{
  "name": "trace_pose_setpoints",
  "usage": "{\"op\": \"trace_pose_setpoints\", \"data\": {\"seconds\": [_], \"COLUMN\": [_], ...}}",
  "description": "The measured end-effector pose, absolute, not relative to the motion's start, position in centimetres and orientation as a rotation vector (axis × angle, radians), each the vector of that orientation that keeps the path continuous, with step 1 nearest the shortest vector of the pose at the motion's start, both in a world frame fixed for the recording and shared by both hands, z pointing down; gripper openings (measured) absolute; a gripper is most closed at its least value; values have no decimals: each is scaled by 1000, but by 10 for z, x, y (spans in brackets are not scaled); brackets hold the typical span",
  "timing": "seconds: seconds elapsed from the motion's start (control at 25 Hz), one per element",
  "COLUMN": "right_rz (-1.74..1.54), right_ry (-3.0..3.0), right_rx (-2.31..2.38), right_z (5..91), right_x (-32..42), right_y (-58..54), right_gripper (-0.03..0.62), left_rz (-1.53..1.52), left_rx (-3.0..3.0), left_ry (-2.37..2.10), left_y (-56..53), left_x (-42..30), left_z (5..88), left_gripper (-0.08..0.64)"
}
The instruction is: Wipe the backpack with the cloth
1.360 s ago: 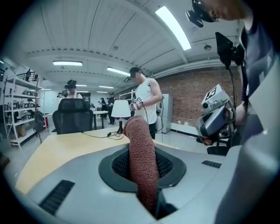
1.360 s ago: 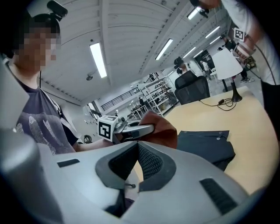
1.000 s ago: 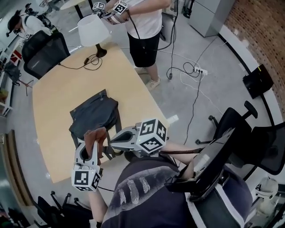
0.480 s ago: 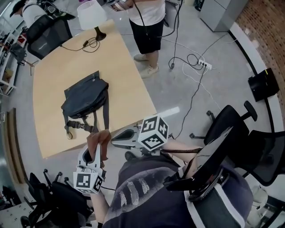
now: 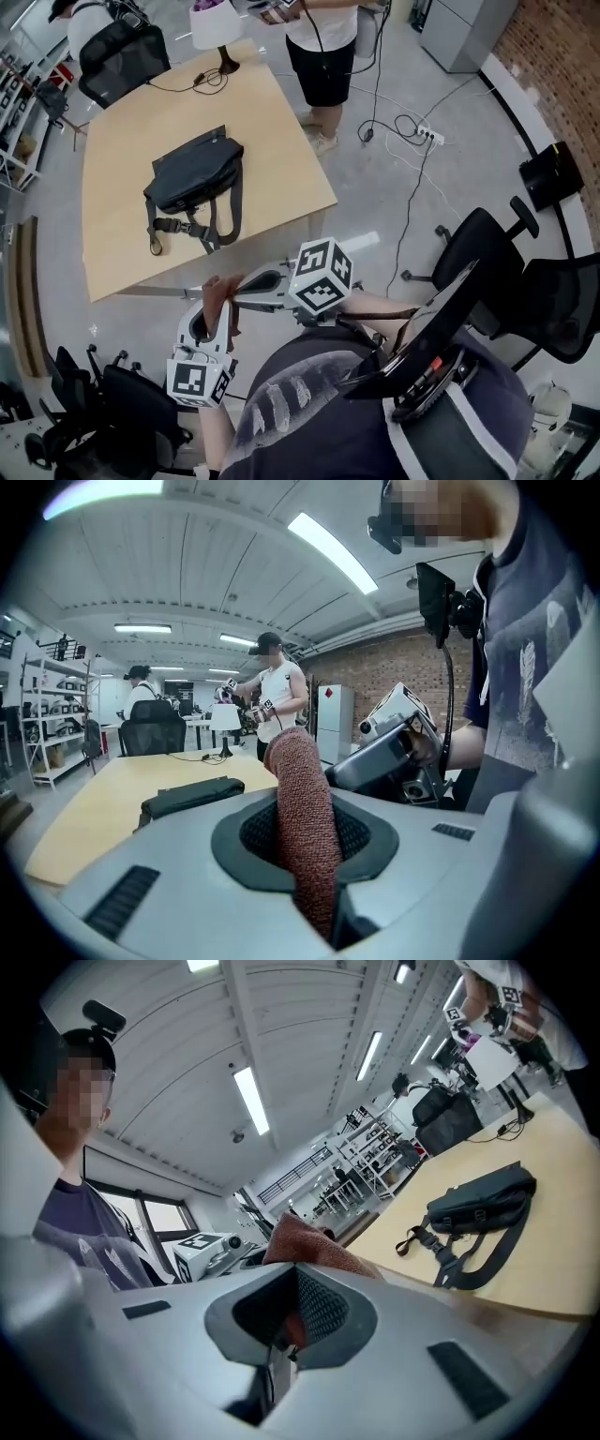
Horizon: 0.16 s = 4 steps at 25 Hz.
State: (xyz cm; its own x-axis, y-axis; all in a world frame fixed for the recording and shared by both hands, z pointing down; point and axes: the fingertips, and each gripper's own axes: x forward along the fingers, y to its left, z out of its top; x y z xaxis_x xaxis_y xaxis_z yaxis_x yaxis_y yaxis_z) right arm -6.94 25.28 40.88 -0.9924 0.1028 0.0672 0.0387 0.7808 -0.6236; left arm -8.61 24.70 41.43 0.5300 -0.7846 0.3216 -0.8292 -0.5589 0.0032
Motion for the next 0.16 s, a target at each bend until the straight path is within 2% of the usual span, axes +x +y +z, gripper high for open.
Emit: {"op": "trace_pose_setpoints", "data": {"seconds": [0.16], "right_rz": [1000], "right_ry": [-2863], "right_rx": [-136], "right_z": [411], "right_x": [-114], "right_y": [320], "right_gripper": [3], "left_rz": [369], "left_rx": [2603], "left_ry": [-1367], "left_y": [315], "left_x": [-121], "left_z": [417], "left_gripper": [58]}}
